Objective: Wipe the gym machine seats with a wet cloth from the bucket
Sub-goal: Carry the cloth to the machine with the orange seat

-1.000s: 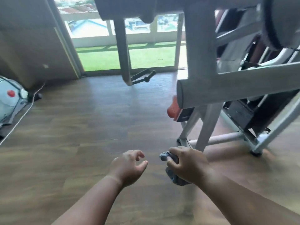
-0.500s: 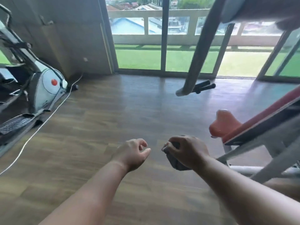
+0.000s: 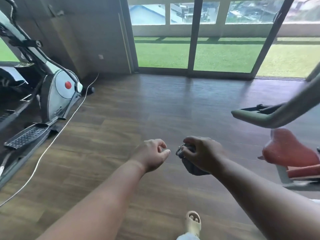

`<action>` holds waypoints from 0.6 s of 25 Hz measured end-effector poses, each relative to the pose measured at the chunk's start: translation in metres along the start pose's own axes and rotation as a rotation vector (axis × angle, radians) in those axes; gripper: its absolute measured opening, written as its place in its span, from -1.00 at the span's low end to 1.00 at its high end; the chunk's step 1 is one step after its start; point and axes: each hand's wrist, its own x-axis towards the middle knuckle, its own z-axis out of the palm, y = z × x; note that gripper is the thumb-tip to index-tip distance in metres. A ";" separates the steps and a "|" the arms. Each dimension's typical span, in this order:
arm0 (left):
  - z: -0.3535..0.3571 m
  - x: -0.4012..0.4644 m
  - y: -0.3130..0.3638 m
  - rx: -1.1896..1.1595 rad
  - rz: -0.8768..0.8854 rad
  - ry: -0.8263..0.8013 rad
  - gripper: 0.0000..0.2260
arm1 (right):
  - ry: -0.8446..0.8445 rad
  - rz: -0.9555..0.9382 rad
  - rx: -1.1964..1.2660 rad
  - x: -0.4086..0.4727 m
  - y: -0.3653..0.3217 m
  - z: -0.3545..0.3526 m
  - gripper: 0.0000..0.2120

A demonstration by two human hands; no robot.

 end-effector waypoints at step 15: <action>-0.158 0.359 -0.101 0.011 -0.227 0.141 -0.81 | -0.041 -0.109 0.045 0.458 -0.017 0.027 -0.68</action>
